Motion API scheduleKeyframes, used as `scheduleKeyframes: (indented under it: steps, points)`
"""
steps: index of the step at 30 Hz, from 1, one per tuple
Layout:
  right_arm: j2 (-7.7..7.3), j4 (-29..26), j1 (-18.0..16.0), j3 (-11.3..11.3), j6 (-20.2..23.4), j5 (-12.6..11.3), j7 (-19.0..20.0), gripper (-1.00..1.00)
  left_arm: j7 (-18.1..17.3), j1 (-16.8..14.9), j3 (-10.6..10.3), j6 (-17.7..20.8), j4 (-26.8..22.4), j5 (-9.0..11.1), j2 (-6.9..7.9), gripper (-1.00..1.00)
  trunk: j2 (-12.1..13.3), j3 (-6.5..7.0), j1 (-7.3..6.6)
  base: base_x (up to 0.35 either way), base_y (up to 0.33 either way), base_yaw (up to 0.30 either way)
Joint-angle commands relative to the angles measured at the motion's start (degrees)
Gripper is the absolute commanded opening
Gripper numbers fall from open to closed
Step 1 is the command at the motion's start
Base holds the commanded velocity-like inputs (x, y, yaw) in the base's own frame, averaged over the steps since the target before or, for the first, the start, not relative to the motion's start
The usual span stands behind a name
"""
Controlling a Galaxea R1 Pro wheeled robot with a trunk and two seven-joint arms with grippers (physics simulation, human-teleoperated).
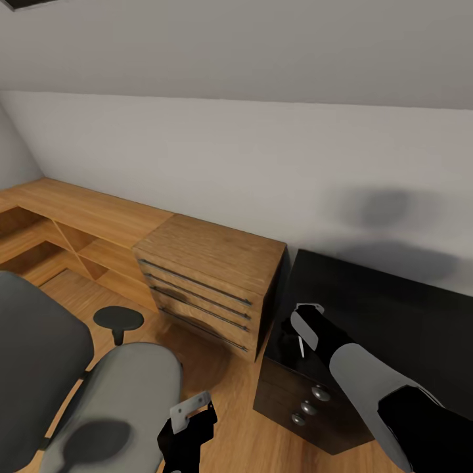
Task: In the bedroom, organize the workspace by keeping the computer under the desk, ensuring the monitor is on the desk, placing the keyboard on the desk next to the monitor, placing the mouse on the desk next to the keyboard, moving the folder from the swivel chair onto the desk next to the mouse, stacking the notebook on top of the folder with the pen on top of the notebook, and positioning the swivel chair next to the desk.
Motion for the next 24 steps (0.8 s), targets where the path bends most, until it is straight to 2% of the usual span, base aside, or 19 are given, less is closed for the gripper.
scheduleKeyframes:
  steps: [1,6,24]
  points:
    - [-0.06,-0.1,0.0,0.5,0.2,-0.5,-0.5,1.00,0.4,-0.1,-0.1,0.4,-0.1,0.1,0.05,1.00,0.0,-0.06,0.01,0.000,0.000,0.000]
    - [-0.09,-0.1,0.0,0.4,0.2,-0.4,-0.5,1.00,0.4,-0.1,-0.2,0.5,-0.1,0.1,0.05,1.00,-2.0,-0.96,1.11,0.000,0.000,0.000]
    - [-0.31,-0.1,-0.1,0.4,0.2,-0.4,-0.5,1.00,0.4,-0.1,-0.2,0.5,-0.1,0.1,0.05,1.00,-2.0,-0.96,1.11,0.000,0.000,0.000]
